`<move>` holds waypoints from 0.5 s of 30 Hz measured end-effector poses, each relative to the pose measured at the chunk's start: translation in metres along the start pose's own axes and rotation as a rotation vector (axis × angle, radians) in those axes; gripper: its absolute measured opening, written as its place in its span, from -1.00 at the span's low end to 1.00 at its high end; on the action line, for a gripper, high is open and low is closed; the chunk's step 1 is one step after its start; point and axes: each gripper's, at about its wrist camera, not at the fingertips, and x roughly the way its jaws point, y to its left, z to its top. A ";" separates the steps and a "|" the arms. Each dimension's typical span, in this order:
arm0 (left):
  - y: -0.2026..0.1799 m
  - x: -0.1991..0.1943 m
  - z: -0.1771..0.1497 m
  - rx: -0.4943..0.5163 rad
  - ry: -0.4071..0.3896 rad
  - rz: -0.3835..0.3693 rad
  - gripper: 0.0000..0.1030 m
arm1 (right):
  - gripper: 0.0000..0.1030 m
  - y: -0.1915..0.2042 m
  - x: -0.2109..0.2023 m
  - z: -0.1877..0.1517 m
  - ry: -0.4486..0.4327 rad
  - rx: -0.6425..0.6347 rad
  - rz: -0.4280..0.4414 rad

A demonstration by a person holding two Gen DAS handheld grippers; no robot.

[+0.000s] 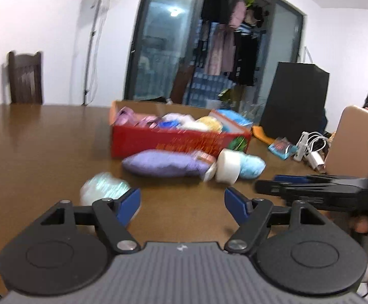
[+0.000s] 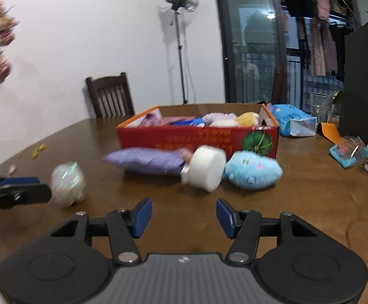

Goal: Organize soft objects
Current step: 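Move both grippers back toward the remaining items on the table, then grasp the clear wrapped packet with the left gripper while the right grasps the white foam cylinder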

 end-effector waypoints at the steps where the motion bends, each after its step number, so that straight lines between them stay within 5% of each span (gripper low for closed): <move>1: -0.003 0.011 0.007 0.015 -0.004 -0.009 0.46 | 0.09 -0.003 0.012 0.006 0.003 0.012 -0.006; 7: -0.014 0.074 0.041 0.047 0.025 0.013 0.38 | 0.07 -0.017 0.079 0.032 0.002 0.115 -0.010; 8: -0.015 0.085 0.045 0.046 0.034 0.003 0.38 | -0.06 -0.019 0.085 0.033 0.014 0.122 -0.012; 9: -0.016 0.093 0.047 0.046 0.043 0.000 0.38 | -0.34 -0.023 0.088 0.032 0.020 0.134 -0.013; 15: -0.029 0.151 0.050 0.084 0.114 -0.036 0.38 | -0.39 -0.074 0.063 0.024 0.030 0.284 0.072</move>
